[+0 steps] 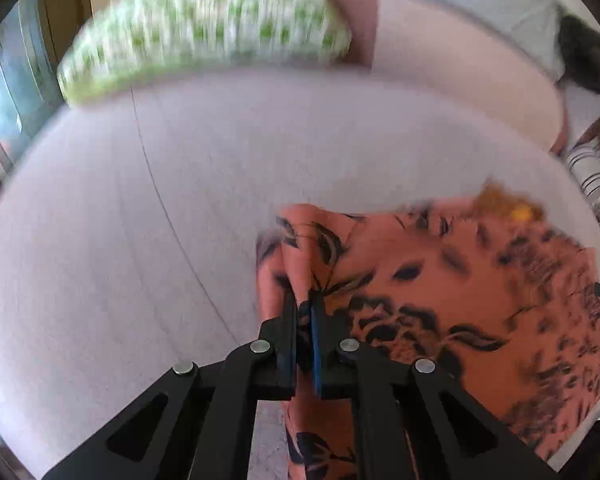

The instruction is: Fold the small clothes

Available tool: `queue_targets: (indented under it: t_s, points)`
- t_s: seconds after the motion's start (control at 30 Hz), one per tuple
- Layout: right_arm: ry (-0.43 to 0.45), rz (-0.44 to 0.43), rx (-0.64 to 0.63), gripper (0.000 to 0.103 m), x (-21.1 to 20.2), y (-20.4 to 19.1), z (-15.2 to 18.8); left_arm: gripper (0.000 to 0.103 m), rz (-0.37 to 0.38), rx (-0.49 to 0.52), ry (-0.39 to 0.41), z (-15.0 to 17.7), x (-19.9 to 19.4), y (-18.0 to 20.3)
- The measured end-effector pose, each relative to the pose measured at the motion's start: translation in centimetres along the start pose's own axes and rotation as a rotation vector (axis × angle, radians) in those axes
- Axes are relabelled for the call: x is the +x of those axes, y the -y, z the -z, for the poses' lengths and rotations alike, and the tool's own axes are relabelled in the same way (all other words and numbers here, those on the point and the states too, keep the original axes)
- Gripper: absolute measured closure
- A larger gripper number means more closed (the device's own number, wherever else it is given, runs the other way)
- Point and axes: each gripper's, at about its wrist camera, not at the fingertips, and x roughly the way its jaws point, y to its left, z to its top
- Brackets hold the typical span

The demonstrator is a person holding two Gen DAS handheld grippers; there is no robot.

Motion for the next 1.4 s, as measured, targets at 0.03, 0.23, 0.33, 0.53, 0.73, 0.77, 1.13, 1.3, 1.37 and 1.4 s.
queue_targets:
  t_s: [0.03, 0.23, 0.33, 0.53, 0.73, 0.77, 1.13, 1.3, 1.37, 1.4]
  points:
    - [0.015, -0.010, 0.012, 0.082, -0.2, 0.1, -0.1, 0.097, 0.001, 0.007, 0.029, 0.1, -0.4, 0.1]
    - [0.114, -0.032, 0.013, 0.018, -1.5, -0.7, -1.9, 0.085, 0.002, 0.043, 0.050, 1.1, -1.4, 0.8]
    - [0.001, 0.043, -0.006, 0.049, 2.1, -0.5, -2.6, 0.085, 0.016, 0.014, 0.046, 0.9, -0.9, 0.4]
    - [0.097, 0.099, -0.095, 0.091, -1.6, -1.5, -3.1, 0.083, -0.015, 0.044, 0.059, -0.7, 0.2, 0.4]
    - [0.089, 0.037, 0.049, 0.037, 0.2, 1.2, -2.9, 0.069, -0.048, 0.025, 0.055, -1.5, -0.5, -0.3]
    - [0.122, 0.040, 0.043, 0.029, -0.8, 1.2, -2.6, 0.066, -0.052, 0.017, 0.067, -1.6, -0.9, -0.6]
    - [0.013, -0.394, 0.097, 0.029, -6.4, -0.6, 6.9, 0.043, 0.073, 0.065, 0.222, 7.2, -11.7, 2.7]
    - [0.030, -0.256, 0.309, 0.043, -4.7, 3.7, 9.5, 0.038, -0.050, 0.095, 0.008, 10.5, -5.4, 3.1]
    - [0.088, -0.257, 0.255, 0.039, -7.3, 2.2, 9.4, 0.038, -0.044, 0.070, 0.037, 10.4, -6.7, 2.7]
    - [0.113, -0.304, 0.215, 0.036, -8.4, 1.2, 9.6, 0.038, -0.017, 0.046, 0.064, 10.2, -7.7, 2.5]
